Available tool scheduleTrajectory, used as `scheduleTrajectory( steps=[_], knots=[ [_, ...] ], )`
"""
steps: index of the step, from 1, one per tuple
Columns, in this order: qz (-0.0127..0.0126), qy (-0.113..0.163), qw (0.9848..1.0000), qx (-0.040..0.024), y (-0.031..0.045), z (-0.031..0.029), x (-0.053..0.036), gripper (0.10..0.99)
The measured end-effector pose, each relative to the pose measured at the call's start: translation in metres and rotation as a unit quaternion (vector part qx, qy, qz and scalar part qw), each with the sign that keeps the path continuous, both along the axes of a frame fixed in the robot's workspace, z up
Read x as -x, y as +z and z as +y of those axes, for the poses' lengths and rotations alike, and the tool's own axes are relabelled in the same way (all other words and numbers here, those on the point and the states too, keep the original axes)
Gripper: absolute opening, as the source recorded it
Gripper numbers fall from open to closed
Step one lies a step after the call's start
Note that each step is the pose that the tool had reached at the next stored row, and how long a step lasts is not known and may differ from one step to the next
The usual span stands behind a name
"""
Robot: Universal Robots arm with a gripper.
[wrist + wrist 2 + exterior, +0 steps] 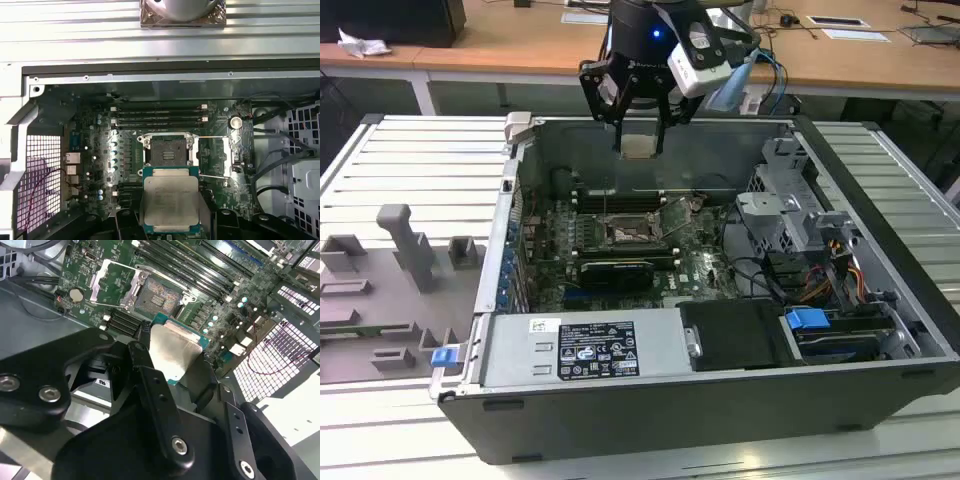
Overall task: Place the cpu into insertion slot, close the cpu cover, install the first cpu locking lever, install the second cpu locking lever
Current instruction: 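Place the cpu into insertion slot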
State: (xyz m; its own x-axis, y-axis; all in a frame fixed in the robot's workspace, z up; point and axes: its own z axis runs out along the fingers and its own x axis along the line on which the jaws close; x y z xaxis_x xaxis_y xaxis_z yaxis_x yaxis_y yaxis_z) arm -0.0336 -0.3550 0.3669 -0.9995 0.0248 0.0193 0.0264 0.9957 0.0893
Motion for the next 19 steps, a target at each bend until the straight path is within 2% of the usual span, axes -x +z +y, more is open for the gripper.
scheduleTrajectory(
  steps=[4, 6, 7, 13, 19],
  knots=[
    [0.0000, -0.015, 0.9999, 0.0000, -0.0001, 0.0000, 0.0000, 0.529],
    [0.0000, -0.041, 0.9992, 0.0000, -0.0007, 0.0000, 0.0000, 0.529],
    [0.0000, -0.046, 0.9990, 0.0000, -0.0011, 0.0000, 0.0000, 0.529],
    [0.0000, -0.049, 0.9988, 0.0008, -0.0074, 0.0000, 0.0000, 0.529],
    [0.0000, -0.067, 0.9978, 0.0012, -0.0085, 0.0001, 0.0000, 0.529]
  ],
)
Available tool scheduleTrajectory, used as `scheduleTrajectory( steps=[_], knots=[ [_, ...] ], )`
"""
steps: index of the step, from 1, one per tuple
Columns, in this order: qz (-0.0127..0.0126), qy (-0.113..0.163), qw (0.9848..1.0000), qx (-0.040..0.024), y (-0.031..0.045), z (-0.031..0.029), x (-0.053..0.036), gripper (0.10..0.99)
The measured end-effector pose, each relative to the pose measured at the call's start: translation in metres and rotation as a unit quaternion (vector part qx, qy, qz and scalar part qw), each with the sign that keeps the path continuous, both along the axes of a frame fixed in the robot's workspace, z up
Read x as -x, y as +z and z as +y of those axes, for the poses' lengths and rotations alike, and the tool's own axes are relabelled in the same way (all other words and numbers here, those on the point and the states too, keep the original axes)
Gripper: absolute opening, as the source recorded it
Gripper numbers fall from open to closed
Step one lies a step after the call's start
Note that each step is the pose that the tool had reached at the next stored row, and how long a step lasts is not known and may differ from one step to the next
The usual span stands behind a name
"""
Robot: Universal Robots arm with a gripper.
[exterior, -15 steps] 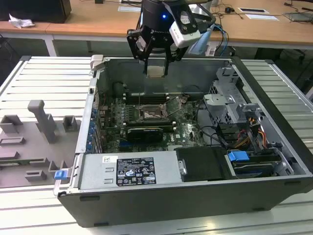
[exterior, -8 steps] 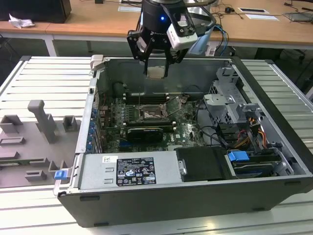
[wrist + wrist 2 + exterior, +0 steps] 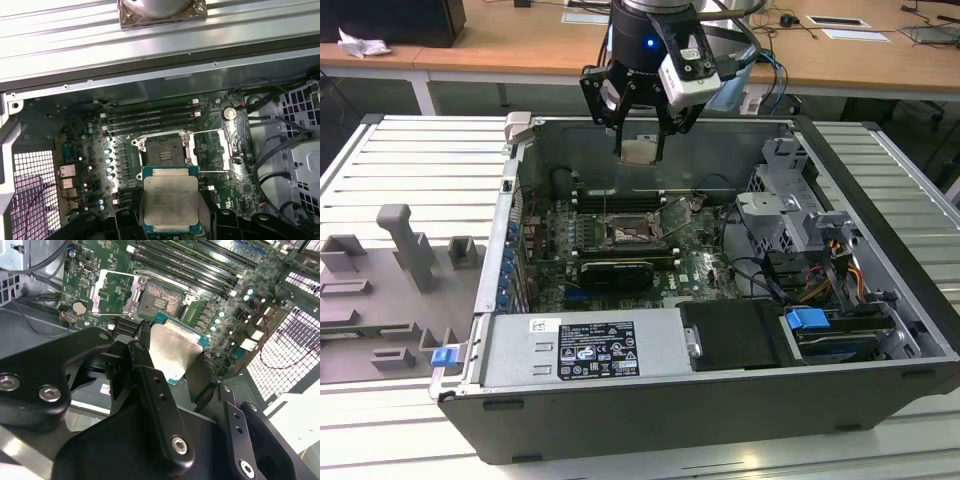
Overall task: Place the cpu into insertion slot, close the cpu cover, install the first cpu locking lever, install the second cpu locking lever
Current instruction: 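Place the cpu into insertion slot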
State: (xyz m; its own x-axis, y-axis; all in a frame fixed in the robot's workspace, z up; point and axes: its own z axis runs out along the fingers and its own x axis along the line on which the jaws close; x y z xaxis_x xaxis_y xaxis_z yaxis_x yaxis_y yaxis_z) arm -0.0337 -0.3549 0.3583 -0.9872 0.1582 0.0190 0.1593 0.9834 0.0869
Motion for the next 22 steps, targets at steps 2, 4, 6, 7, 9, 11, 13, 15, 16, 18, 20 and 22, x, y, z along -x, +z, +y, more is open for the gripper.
scheduleTrajectory(
  steps=[2, 4, 6, 7, 9, 11, 13, 15, 16, 18, 20, 22],
  knots=[
    [0.0000, -0.006, 1.0000, 0.0000, -0.0002, 0.0000, 0.0000, 0.529],
    [0.0000, -0.013, 0.9999, -0.0001, -0.0006, 0.0000, 0.0000, 0.529],
    [0.0000, -0.019, 0.9998, 0.0000, -0.0007, 0.0000, 0.0000, 0.529],
    [0.0000, -0.021, 0.9998, 0.0000, -0.0008, 0.0000, 0.0000, 0.529],
    [0.0000, -0.026, 0.9997, 0.0000, -0.0009, 0.0000, 0.0000, 0.529],
    [0.0000, -0.036, 0.9994, 0.0000, -0.0011, 0.0000, 0.0000, 0.529],
    [0.0000, -0.040, 0.9992, -0.0001, -0.0012, 0.0000, 0.0000, 0.529],
    [0.0000, -0.048, 0.9989, 0.0000, -0.0013, 0.0000, 0.0000, 0.529],
    [0.0000, -0.051, 0.9987, 0.0000, -0.0014, 0.0000, 0.0000, 0.529],
    [0.0000, -0.059, 0.9982, -0.0001, -0.0016, 0.0000, 0.0000, 0.529],
    [0.0000, -0.068, 0.9977, 0.0000, -0.0017, 0.0000, 0.0000, 0.529],
    [0.0000, -0.080, 0.9968, -0.0001, -0.0019, 0.0000, 0.0000, 0.529]
  ],
)
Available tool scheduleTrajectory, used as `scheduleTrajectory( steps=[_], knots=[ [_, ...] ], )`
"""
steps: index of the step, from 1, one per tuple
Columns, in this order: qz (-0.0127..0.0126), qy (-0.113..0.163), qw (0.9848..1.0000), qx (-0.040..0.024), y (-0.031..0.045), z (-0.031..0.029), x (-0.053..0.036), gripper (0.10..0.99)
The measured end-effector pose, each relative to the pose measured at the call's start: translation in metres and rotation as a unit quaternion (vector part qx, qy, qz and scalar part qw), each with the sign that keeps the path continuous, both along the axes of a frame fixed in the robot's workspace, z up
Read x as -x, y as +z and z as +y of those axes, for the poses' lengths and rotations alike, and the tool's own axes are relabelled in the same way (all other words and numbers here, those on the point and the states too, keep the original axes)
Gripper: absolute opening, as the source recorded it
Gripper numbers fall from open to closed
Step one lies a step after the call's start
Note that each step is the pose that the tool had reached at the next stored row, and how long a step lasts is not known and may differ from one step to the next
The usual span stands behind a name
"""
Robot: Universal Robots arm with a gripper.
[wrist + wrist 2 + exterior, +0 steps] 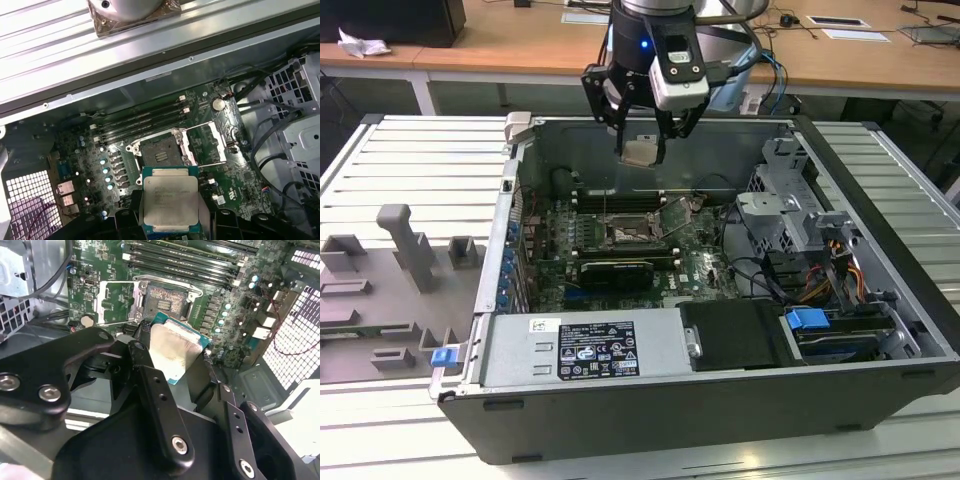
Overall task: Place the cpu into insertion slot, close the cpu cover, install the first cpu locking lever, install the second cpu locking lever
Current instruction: 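Place the cpu into insertion slot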
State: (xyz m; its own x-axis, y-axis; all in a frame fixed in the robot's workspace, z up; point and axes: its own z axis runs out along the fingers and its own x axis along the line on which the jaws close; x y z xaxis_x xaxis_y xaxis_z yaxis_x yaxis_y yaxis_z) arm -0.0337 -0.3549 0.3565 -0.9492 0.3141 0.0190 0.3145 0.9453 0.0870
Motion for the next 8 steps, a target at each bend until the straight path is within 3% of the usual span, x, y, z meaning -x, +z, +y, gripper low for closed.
scheduleTrajectory(
  steps=[8],
  knots=[
    [0.0000, -0.030, 0.9995, 0.0000, -0.0005, 0.0000, 0.0000, 0.529]
  ],
)
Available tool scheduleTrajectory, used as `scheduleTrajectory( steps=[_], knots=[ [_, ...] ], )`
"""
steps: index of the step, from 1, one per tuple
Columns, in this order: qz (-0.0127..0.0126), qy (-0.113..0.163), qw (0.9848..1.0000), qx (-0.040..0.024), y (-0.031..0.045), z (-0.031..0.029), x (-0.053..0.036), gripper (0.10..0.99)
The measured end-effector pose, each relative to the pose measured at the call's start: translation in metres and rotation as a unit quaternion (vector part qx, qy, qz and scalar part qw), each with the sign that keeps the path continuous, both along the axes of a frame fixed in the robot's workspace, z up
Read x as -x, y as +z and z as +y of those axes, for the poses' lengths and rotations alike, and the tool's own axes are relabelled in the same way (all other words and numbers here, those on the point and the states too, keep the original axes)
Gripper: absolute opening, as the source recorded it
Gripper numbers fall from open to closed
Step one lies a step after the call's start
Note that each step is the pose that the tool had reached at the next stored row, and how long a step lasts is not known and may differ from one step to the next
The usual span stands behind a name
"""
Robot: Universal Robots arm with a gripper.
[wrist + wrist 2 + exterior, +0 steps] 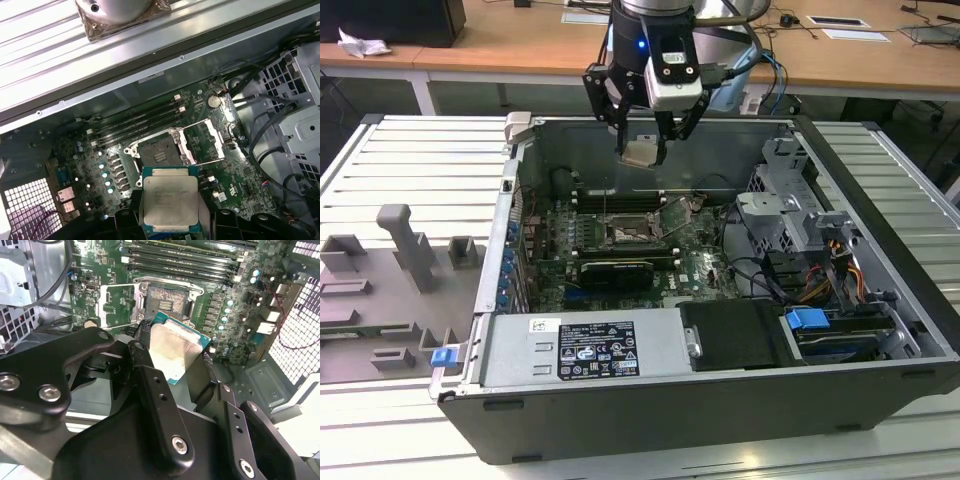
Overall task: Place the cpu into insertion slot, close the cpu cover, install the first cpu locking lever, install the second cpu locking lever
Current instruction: 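Place the cpu into insertion slot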
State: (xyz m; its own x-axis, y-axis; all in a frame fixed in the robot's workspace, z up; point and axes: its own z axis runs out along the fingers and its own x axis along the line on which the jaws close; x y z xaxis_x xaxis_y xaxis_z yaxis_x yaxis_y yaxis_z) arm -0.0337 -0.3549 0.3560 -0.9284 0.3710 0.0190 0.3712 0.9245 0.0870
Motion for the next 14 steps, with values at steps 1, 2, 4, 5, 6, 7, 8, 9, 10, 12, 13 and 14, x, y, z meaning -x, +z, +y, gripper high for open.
scheduleTrajectory(
  steps=[1, 2, 4, 5, 6, 7, 8, 9, 10, 12, 13, 14],
  knots=[
    [0.0000, -0.003, 1.0000, 0.0000, -0.0001, 0.0000, 0.0000, 0.529],
    [0.0000, -0.006, 1.0000, 0.0000, -0.0001, 0.0000, 0.0000, 0.529],
    [0.0000, -0.013, 0.9999, 0.0000, -0.0002, 0.0000, 0.0000, 0.529],
    [0.0000, -0.017, 0.9999, 0.0000, -0.0003, 0.0000, 0.0000, 0.529],
    [0.0000, -0.022, 0.9998, 0.0000, -0.0004, 0.0000, 0.0000, 0.529],
    [0.0000, -0.025, 0.9997, 0.0000, -0.0004, 0.0000, 0.0000, 0.529],
    [0.0000, -0.029, 0.9996, 0.0000, -0.0005, 0.0000, 0.0000, 0.529],
    [0.0000, -0.033, 0.9995, 0.0000, -0.0006, 0.0000, 0.0000, 0.529],
    [0.0000, -0.036, 0.9994, 0.0000, -0.0006, 0.0000, 0.0000, 0.529],
    [0.0000, -0.045, 0.9990, 0.0000, -0.0008, 0.0000, 0.0000, 0.529],
    [0.0000, -0.048, 0.9989, 0.0000, -0.0008, 0.0000, 0.0000, 0.529],
    [0.0000, -0.051, 0.9987, 0.0000, -0.0009, 0.0000, 0.0000, 0.529]
  ],
)
